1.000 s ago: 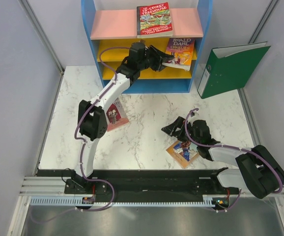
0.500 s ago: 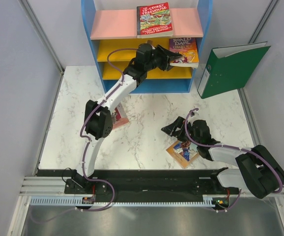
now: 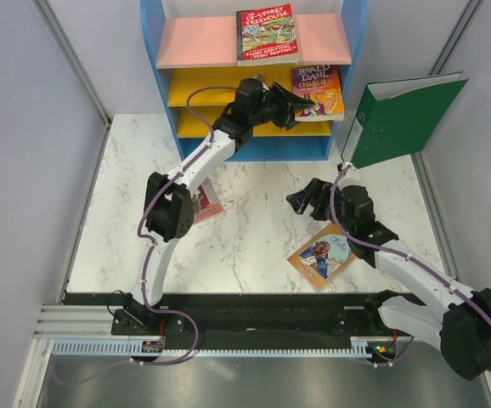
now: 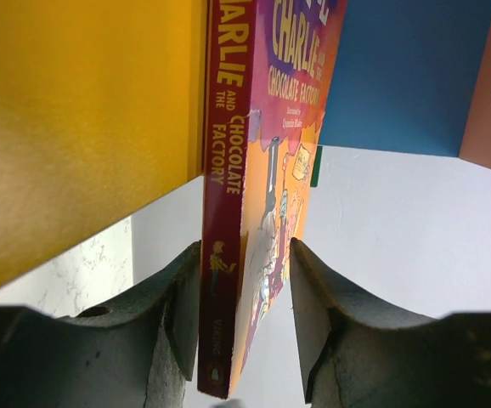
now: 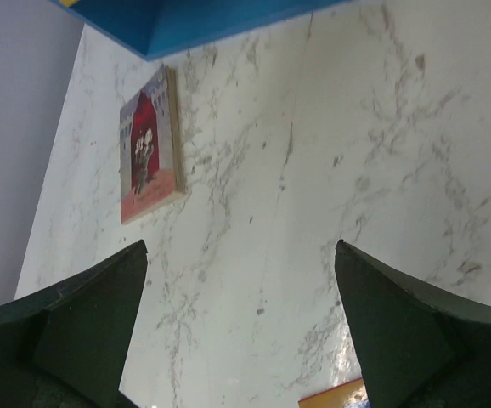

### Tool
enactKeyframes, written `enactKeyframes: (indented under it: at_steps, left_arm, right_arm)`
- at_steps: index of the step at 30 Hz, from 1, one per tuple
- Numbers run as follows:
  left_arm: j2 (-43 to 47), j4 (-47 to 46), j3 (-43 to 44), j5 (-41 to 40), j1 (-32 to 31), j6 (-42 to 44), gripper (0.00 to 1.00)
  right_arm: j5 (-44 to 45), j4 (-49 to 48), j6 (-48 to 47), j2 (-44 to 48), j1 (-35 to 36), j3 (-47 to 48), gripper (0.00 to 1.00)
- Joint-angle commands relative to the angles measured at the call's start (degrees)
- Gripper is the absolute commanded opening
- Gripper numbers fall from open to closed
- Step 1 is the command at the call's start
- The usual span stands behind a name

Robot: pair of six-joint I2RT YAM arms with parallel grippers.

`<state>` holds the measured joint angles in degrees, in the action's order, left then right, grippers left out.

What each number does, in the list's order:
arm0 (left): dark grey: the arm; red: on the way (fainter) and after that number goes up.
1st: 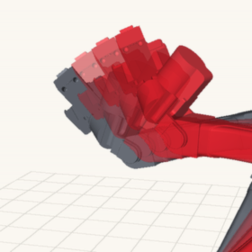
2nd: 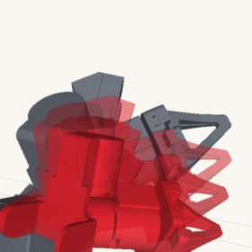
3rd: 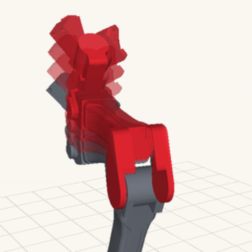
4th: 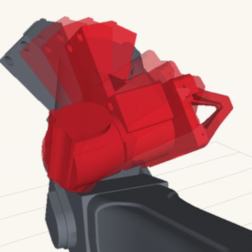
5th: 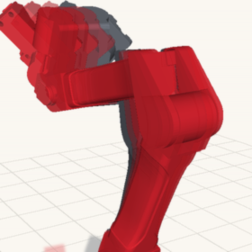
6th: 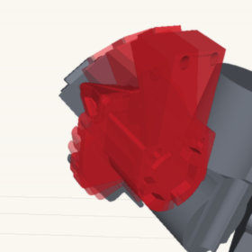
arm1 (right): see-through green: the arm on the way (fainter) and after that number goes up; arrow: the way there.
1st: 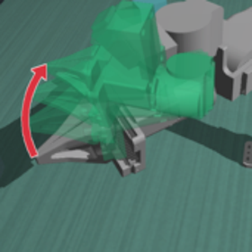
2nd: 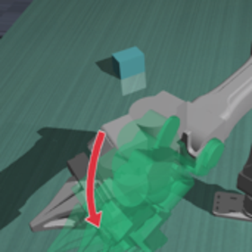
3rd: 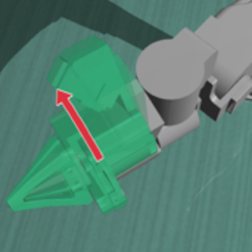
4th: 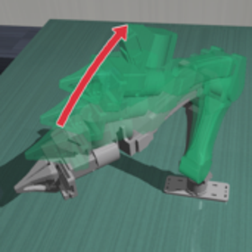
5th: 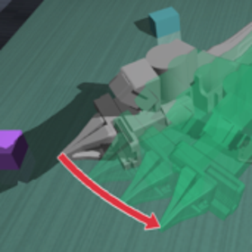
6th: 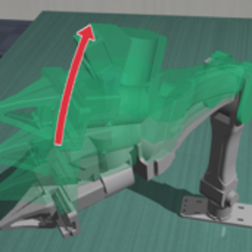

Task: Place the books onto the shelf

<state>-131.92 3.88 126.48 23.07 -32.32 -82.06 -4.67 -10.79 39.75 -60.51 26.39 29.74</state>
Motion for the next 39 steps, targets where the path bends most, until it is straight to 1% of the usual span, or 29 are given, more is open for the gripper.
enactKeyframes:
  at_steps: [1,3,7,8,12,13,14,16,17,20,27,35,39]
  left_arm:
    - [4.30,0.25,-0.35,1.54,0.67,3.22,0.51]
    - [4.12,0.25,-0.35,1.63,0.76,3.05,0.51]
    - [3.77,0.08,-0.35,1.89,0.94,2.96,0.51]
    - [3.69,0.08,-0.44,1.98,0.94,2.96,0.51]
    - [3.77,0.16,-0.44,2.24,1.29,3.05,0.51]
    - [3.77,0.08,-0.53,2.24,1.38,3.05,0.51]
    - [3.77,0.16,-0.44,2.33,1.46,3.05,0.51]
    - [3.77,0.16,-0.61,2.24,1.55,3.31,0.51]
    - [3.77,0.25,-0.62,2.24,1.55,3.66,0.51]
    - [4.04,0.25,-0.88,2.16,1.55,4.10,0.51]
    - [4.04,0.25,-1.32,2.24,1.55,4.10,0.51]
    - [3.95,0.25,-1.58,2.51,1.55,4.45,0.51]
    - [4.39,0.25,-1.93,3.30,1.55,5.77,0.51]
  right_arm:
    - [8.96,9.20,-8.89,2.59,-0.03,9.79,0.98]
    - [11.85,10.51,-11.26,0.93,-0.11,12.87,0.98]
    - [14.16,14.21,-14.69,-5.31,-0.55,23.14,0.96]
    - [14.51,14.56,-15.22,-7.32,-0.73,24.57,0.91]
    - [16.26,15.71,-16.45,-8.92,-0.99,29.58,0.79]
    - [17.31,15.80,-16.54,-8.92,-1.08,30.11,0.73]
    - [17.93,16.23,-16.72,-8.92,-1.17,30.55,0.62]
    - [19.77,16.41,-17.16,-9.10,-1.17,31.96,0.53]
    - [20.13,16.67,-17.42,-9.79,-1.43,32.57,0.38]
    - [21.36,18.60,-18.65,-12.51,-1.52,36.17,0.11]
    - [22.24,19.40,-20.23,-17.27,-1.78,43.29,0.09]
    - [22.77,20.98,-21.90,-25.44,-2.92,50.32,0.10]
    - [22.86,22.47,-22.43,-29.74,-3.71,55.76,0.10]
